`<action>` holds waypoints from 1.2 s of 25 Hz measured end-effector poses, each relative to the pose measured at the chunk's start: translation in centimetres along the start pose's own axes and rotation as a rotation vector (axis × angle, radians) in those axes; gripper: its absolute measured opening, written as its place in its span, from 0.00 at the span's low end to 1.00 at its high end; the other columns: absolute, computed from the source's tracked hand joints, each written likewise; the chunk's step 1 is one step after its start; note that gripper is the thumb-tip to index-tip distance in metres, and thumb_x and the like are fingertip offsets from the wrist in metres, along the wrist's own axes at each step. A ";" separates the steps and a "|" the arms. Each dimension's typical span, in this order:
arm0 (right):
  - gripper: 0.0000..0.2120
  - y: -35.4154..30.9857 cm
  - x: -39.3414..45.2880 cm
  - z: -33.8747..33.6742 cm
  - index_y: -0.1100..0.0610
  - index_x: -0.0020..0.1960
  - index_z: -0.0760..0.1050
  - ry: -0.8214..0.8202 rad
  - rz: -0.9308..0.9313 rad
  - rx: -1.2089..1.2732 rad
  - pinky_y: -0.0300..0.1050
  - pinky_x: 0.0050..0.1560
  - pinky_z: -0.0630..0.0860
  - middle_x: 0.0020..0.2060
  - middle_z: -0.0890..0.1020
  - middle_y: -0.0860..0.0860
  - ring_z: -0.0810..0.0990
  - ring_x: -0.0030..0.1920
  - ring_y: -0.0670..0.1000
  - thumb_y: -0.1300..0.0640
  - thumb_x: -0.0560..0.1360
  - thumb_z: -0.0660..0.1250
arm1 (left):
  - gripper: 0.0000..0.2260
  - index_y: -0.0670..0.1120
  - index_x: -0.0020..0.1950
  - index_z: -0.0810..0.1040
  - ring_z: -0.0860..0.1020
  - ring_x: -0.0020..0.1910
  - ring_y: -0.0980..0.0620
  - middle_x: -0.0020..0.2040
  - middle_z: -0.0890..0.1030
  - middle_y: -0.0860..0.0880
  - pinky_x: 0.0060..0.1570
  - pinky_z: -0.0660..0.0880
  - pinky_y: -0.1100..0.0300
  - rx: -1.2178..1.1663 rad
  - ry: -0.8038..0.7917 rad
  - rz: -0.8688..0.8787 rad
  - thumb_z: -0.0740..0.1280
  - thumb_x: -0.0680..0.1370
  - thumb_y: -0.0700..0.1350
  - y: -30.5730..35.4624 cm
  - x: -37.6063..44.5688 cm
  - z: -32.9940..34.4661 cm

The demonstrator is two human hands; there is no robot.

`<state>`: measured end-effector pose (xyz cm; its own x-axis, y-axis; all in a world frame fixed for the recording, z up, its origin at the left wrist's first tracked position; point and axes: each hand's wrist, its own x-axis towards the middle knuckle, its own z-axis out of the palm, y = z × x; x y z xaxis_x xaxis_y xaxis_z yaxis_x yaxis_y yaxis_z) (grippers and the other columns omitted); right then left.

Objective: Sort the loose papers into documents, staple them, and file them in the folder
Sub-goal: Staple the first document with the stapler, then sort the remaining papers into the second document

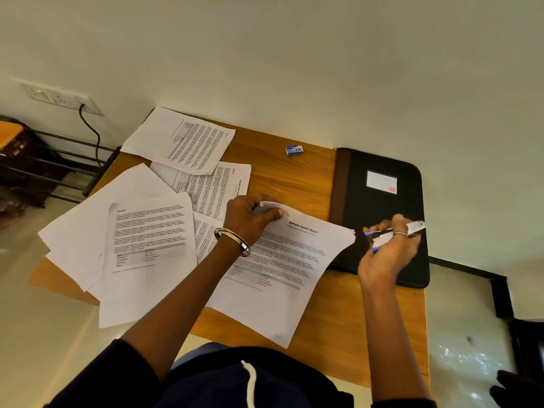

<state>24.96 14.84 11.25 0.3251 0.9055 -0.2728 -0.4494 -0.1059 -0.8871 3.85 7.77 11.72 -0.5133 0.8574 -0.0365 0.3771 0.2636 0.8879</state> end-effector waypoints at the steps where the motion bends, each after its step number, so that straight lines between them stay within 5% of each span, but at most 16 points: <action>1: 0.04 0.3 0.7 -1.3 0.49 0.51 0.72 0.032 0.048 -0.088 0.49 0.49 0.78 0.42 0.78 0.49 0.80 0.44 0.48 0.51 0.77 0.65 | 0.07 0.45 0.46 0.83 0.74 0.37 0.60 0.39 0.80 0.50 0.35 0.71 0.70 -0.014 0.010 -0.012 0.74 0.70 0.45 0.0 0.1 -0.1; 4: 0.08 3.3 1.0 -5.0 0.51 0.52 0.74 -0.215 0.349 -0.414 0.59 0.56 0.78 0.49 0.82 0.52 0.81 0.55 0.57 0.52 0.74 0.69 | 0.05 0.45 0.44 0.82 0.77 0.37 0.56 0.39 0.80 0.50 0.31 0.72 0.71 -0.114 0.015 -0.042 0.74 0.70 0.44 0.7 0.2 -0.5; 6: 0.23 4.7 -0.2 -6.8 0.54 0.59 0.73 -0.561 0.396 -0.603 0.61 0.55 0.78 0.53 0.83 0.53 0.82 0.55 0.57 0.51 0.67 0.76 | 0.05 0.45 0.43 0.82 0.78 0.38 0.50 0.39 0.81 0.48 0.35 0.77 0.64 -0.212 0.070 -0.097 0.74 0.69 0.43 1.1 0.3 -0.6; 8: 0.33 5.0 -1.1 -7.5 0.55 0.61 0.72 -0.715 0.445 -0.606 0.60 0.52 0.80 0.55 0.83 0.54 0.83 0.53 0.57 0.47 0.61 0.80 | 0.08 0.43 0.45 0.82 0.80 0.41 0.45 0.43 0.82 0.45 0.41 0.80 0.54 -0.340 0.189 -0.220 0.75 0.68 0.42 0.4 0.7 -0.7; 10: 0.30 4.6 -1.2 -7.7 0.56 0.59 0.72 -0.675 0.527 -0.597 0.59 0.48 0.81 0.53 0.84 0.56 0.84 0.49 0.59 0.51 0.62 0.80 | 0.13 0.44 0.52 0.81 0.80 0.47 0.42 0.50 0.81 0.44 0.47 0.80 0.50 -0.358 0.242 -0.318 0.75 0.68 0.41 -1.0 1.0 -0.7; 14: 0.25 6.9 0.7 -7.6 0.56 0.58 0.70 -0.495 0.665 -0.803 0.61 0.42 0.82 0.51 0.83 0.57 0.85 0.42 0.60 0.64 0.66 0.77 | 0.23 0.45 0.64 0.72 0.76 0.51 0.49 0.55 0.77 0.47 0.46 0.73 0.63 -0.234 0.240 -0.466 0.73 0.71 0.39 -4.1 -1.1 0.0; 17: 0.21 9.0 0.9 -6.8 0.59 0.57 0.70 -0.495 0.527 -1.047 0.57 0.45 0.82 0.55 0.81 0.58 0.83 0.47 0.59 0.62 0.69 0.75 | 0.15 0.48 0.57 0.78 0.79 0.49 0.48 0.51 0.81 0.49 0.56 0.75 0.52 -0.123 0.247 -0.531 0.72 0.71 0.42 -7.8 -3.5 -0.6; 19: 0.19 9.8 -0.4 -6.1 0.61 0.59 0.68 -0.469 0.093 -1.438 0.51 0.45 0.80 0.56 0.79 0.59 0.80 0.52 0.59 0.56 0.73 0.72 | 0.08 0.50 0.50 0.80 0.82 0.44 0.46 0.46 0.83 0.47 0.54 0.77 0.45 -0.132 0.247 -0.556 0.71 0.72 0.41 -9.9 -4.6 -1.4; 21: 0.20 10.9 -2.4 -4.8 0.62 0.60 0.71 -0.359 -0.493 -1.676 0.51 0.43 0.78 0.54 0.78 0.61 0.78 0.51 0.60 0.53 0.74 0.71 | 0.06 0.46 0.50 0.80 0.82 0.39 0.48 0.47 0.83 0.43 0.48 0.79 0.50 -0.169 0.263 -0.573 0.68 0.75 0.38 -11.3 -5.4 -2.5; 22: 0.20 11.7 -3.6 -3.8 0.61 0.61 0.73 -0.375 -0.632 -1.692 0.52 0.43 0.79 0.53 0.78 0.61 0.78 0.50 0.60 0.53 0.74 0.71 | 0.06 0.44 0.51 0.80 0.82 0.37 0.49 0.47 0.83 0.42 0.44 0.80 0.54 -0.177 0.268 -0.567 0.67 0.76 0.37 -11.9 -5.5 -3.2; 26: 0.26 17.6 -6.7 -1.3 0.58 0.70 0.66 -0.744 -0.522 -1.856 0.57 0.55 0.73 0.61 0.75 0.60 0.74 0.59 0.60 0.49 0.76 0.66 | 0.07 0.42 0.51 0.79 0.82 0.35 0.52 0.43 0.83 0.43 0.38 0.79 0.59 -0.185 0.238 -0.525 0.63 0.77 0.35 -14.2 -5.3 -6.5; 28: 0.29 19.2 -7.4 -1.4 0.57 0.76 0.57 -0.721 -0.386 -1.984 0.60 0.61 0.67 0.68 0.68 0.60 0.68 0.65 0.60 0.46 0.79 0.60 | 0.08 0.42 0.51 0.79 0.82 0.35 0.50 0.41 0.83 0.43 0.38 0.79 0.58 -0.193 0.220 -0.524 0.62 0.77 0.34 -15.5 -4.6 -9.0; 30: 0.32 19.6 -9.0 0.1 0.57 0.77 0.53 -0.532 -0.317 -2.060 0.64 0.66 0.62 0.72 0.62 0.60 0.62 0.70 0.62 0.45 0.79 0.59 | 0.09 0.42 0.50 0.79 0.81 0.33 0.52 0.40 0.83 0.44 0.38 0.79 0.57 -0.199 0.217 -0.513 0.61 0.77 0.33 -17.3 -3.6 -12.2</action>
<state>13.21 4.68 -3.63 -0.1800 0.9383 -0.2953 0.9826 0.1857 -0.0086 -10.23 -5.27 2.07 -0.7455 0.5273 -0.4077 -0.1017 0.5146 0.8514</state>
